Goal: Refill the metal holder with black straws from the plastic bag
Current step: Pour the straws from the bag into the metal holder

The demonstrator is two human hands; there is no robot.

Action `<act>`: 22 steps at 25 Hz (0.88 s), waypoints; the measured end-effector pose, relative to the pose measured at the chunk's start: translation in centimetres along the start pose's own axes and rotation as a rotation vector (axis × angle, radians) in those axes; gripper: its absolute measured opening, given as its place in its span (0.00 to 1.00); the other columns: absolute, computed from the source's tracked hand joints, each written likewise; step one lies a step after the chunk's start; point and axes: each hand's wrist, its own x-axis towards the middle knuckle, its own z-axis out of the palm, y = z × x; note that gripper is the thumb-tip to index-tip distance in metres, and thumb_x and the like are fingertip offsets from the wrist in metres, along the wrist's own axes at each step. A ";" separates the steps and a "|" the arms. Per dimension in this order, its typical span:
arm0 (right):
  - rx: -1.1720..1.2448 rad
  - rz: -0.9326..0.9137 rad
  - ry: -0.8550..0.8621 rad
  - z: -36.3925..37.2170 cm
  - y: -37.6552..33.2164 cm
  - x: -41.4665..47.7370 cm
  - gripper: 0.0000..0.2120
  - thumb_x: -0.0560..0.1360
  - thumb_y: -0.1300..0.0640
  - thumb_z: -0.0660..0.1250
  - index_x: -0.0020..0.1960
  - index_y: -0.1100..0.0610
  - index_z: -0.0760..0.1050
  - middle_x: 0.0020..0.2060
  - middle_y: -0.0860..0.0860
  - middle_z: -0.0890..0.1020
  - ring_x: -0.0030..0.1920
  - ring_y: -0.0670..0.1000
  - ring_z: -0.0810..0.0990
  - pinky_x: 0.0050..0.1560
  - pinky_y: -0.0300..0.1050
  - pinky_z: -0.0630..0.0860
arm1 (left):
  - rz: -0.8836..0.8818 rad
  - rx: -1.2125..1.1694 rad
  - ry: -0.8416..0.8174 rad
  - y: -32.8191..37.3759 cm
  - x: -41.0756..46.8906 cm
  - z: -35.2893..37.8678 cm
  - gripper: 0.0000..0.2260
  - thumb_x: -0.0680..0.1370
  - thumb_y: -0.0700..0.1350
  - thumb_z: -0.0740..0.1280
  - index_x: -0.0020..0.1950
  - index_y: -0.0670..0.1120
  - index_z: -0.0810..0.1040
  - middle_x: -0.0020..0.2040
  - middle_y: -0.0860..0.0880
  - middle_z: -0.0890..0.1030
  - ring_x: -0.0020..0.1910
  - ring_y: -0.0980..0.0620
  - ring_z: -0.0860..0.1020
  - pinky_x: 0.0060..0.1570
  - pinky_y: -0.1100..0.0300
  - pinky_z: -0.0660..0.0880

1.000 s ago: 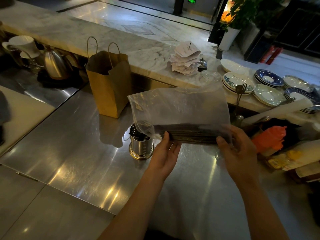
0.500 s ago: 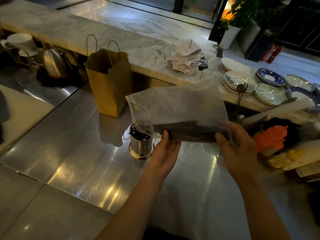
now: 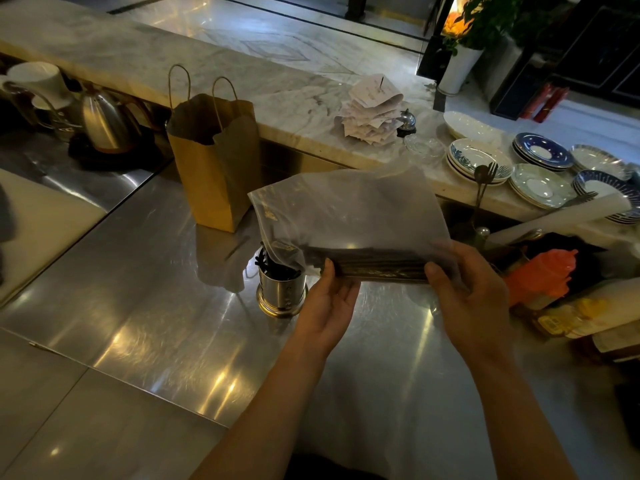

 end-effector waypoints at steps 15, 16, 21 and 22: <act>0.005 -0.044 0.047 -0.6 -1.0 0.4 0.13 0.77 0.62 0.67 0.61 0.57 0.75 0.52 0.47 0.79 0.53 0.38 0.78 0.52 0.31 0.73 | -0.019 -0.008 -0.017 -0.2 -0.3 0.5 0.19 0.75 0.46 0.66 0.64 0.39 0.76 0.60 0.41 0.82 0.58 0.47 0.82 0.56 0.54 0.80; -0.001 -0.046 0.042 -0.5 -1.1 0.5 0.12 0.77 0.61 0.66 0.60 0.57 0.76 0.51 0.46 0.79 0.52 0.35 0.77 0.51 0.28 0.72 | -0.018 -0.018 -0.014 -0.2 -0.3 0.5 0.20 0.76 0.46 0.66 0.65 0.39 0.75 0.61 0.40 0.82 0.59 0.47 0.82 0.56 0.54 0.80; -0.017 -0.078 0.030 -0.3 -2.1 1.0 0.13 0.77 0.62 0.67 0.60 0.55 0.75 0.49 0.44 0.78 0.51 0.29 0.75 0.50 0.22 0.70 | -0.018 -0.021 0.000 0.1 -0.3 0.6 0.16 0.78 0.46 0.65 0.63 0.39 0.77 0.59 0.40 0.83 0.55 0.47 0.83 0.54 0.54 0.81; -0.028 -0.084 0.027 -0.2 -2.2 1.2 0.13 0.77 0.62 0.67 0.60 0.55 0.75 0.50 0.44 0.77 0.50 0.28 0.74 0.50 0.21 0.69 | -0.018 -0.012 0.007 0.2 -0.3 0.6 0.16 0.79 0.47 0.64 0.63 0.39 0.76 0.59 0.40 0.83 0.54 0.47 0.84 0.53 0.54 0.81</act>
